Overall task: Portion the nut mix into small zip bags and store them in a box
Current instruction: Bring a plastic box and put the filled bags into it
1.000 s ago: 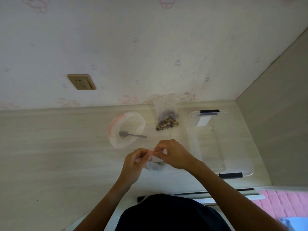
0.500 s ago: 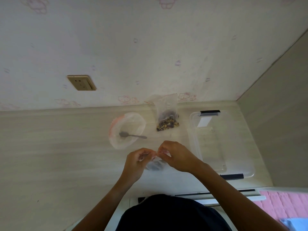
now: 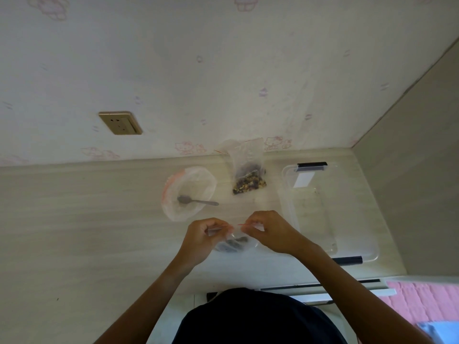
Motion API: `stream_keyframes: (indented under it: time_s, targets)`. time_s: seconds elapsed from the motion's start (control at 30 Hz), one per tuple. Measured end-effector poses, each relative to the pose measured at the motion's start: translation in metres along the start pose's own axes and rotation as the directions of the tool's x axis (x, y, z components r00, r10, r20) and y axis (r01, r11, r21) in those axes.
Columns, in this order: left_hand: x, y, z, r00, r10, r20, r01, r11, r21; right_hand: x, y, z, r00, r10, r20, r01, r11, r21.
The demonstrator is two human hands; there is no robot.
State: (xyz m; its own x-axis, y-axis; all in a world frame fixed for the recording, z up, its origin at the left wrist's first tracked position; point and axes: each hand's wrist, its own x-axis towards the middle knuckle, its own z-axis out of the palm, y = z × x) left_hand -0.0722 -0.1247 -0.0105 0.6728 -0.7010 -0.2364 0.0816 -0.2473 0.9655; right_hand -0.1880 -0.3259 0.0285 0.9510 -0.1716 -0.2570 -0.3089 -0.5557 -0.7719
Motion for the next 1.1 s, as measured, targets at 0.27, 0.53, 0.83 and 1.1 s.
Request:
stream_keyframes:
  time_s: [0.27, 0.53, 0.83, 1.1]
  targets:
    - [0.004, 0.001, -0.004, 1.0, 0.011, 0.016, -0.012, 0.997, 0.07, -0.008, 0.011, -0.004, 0.994, 0.06, -0.09, -0.039, 0.975, 0.219]
    - [0.012, 0.02, 0.003, 0.98, 0.153, 0.127, -0.181, 0.953, 0.243, -0.007, 0.011, -0.01, 0.996, 0.042, -0.075, -0.025, 0.978, 0.208]
    - [0.023, 0.025, 0.006, 0.956, 0.134, 0.26, -0.239, 0.872, 0.427, -0.013, 0.011, -0.01, 0.995, 0.038, -0.092, -0.02, 0.98, 0.198]
    - [0.031, 0.034, 0.014, 0.942, 0.099, 0.322, -0.251, 0.841, 0.479, -0.015, 0.01, -0.014, 0.999, 0.007, -0.045, 0.0, 0.987, 0.159]
